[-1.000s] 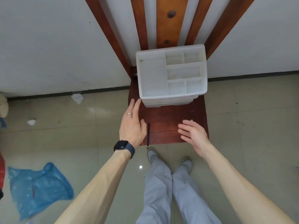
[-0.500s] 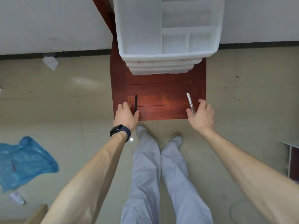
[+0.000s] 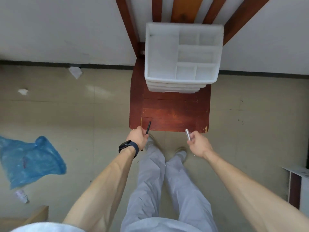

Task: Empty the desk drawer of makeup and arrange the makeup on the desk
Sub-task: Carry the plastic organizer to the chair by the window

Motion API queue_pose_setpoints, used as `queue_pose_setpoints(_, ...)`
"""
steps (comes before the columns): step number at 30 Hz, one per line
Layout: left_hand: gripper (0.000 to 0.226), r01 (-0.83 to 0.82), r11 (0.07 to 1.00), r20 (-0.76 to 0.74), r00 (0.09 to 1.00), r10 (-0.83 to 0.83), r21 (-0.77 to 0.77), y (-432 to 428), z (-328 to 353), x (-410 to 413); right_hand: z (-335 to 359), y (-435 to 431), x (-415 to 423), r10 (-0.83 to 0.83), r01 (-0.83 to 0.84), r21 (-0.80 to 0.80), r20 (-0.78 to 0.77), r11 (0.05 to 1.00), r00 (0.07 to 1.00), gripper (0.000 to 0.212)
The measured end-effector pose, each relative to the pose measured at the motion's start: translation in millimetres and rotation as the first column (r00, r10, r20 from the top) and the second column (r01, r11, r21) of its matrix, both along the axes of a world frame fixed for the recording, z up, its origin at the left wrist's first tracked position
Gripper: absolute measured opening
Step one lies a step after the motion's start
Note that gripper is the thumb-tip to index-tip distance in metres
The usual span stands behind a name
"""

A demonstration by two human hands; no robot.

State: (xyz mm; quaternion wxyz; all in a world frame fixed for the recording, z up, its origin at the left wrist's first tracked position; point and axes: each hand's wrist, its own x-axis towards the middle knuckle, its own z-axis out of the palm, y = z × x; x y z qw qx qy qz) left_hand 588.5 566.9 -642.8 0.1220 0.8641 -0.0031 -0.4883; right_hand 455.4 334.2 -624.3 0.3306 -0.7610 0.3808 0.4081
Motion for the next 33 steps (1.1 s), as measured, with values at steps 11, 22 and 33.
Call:
queue_pose_setpoints(11, 0.010, -0.448, 0.853, 0.126, 0.862, 0.491, -0.267, 17, 201, 21, 227, 18, 48, -0.327, 0.233, 0.258, 0.426, 0.938, 0.844, 0.013)
queue_pose_setpoints(22, 0.006, -0.590, 0.431, 0.234, 0.382, 0.894, -0.683, 33, 382, -58, 390, 27, 88, -0.118, -0.301, 0.405, 0.742, 0.863, 0.659, 0.014)
queue_pose_setpoints(33, 0.009, -0.427, -0.252, 0.089, -0.635, 0.767, -0.868, 111, 499, -421, 504, 192, -65, 0.322, -0.835, 0.510, 0.771, 0.207, 0.550, 0.011)
